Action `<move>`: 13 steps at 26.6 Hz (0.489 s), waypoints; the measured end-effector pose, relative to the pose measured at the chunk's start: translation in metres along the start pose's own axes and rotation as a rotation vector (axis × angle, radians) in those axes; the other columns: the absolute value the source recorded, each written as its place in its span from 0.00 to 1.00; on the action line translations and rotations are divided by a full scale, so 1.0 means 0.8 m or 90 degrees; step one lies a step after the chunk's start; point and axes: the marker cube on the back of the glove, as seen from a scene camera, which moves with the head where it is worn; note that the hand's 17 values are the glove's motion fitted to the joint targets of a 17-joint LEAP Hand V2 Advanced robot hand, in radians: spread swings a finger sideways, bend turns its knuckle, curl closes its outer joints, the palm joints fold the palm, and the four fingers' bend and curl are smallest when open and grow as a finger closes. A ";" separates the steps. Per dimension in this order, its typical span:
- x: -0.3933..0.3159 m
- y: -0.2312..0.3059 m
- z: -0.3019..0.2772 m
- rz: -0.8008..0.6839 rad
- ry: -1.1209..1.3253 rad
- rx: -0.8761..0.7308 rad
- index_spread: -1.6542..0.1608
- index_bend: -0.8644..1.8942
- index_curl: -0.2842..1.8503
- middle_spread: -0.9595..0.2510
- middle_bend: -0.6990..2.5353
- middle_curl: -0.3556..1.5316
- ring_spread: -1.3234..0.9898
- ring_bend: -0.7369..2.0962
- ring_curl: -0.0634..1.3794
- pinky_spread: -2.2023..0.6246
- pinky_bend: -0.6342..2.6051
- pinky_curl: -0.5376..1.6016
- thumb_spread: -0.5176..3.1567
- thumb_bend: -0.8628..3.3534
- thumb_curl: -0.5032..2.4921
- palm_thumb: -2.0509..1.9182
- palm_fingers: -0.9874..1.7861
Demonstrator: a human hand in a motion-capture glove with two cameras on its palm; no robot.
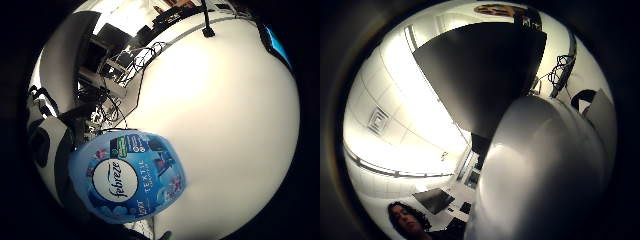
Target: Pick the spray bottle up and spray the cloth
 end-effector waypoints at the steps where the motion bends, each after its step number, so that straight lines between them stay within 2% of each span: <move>1: -0.003 0.005 -0.002 -0.003 0.002 -0.010 0.76 0.44 0.36 0.62 0.42 0.48 0.48 0.53 0.38 0.67 0.35 0.45 0.28 0.20 0.37 0.74 0.88; 7: -0.046 0.055 -0.027 -0.041 0.056 -0.143 0.77 0.44 0.37 0.63 0.43 0.48 0.48 0.54 0.39 0.67 0.35 0.45 0.28 0.20 0.38 0.75 0.87; 13: -0.102 0.087 -0.028 -0.085 0.306 -0.425 0.77 0.44 0.37 0.63 0.43 0.48 0.48 0.54 0.39 0.67 0.35 0.46 0.28 0.20 0.39 0.75 0.87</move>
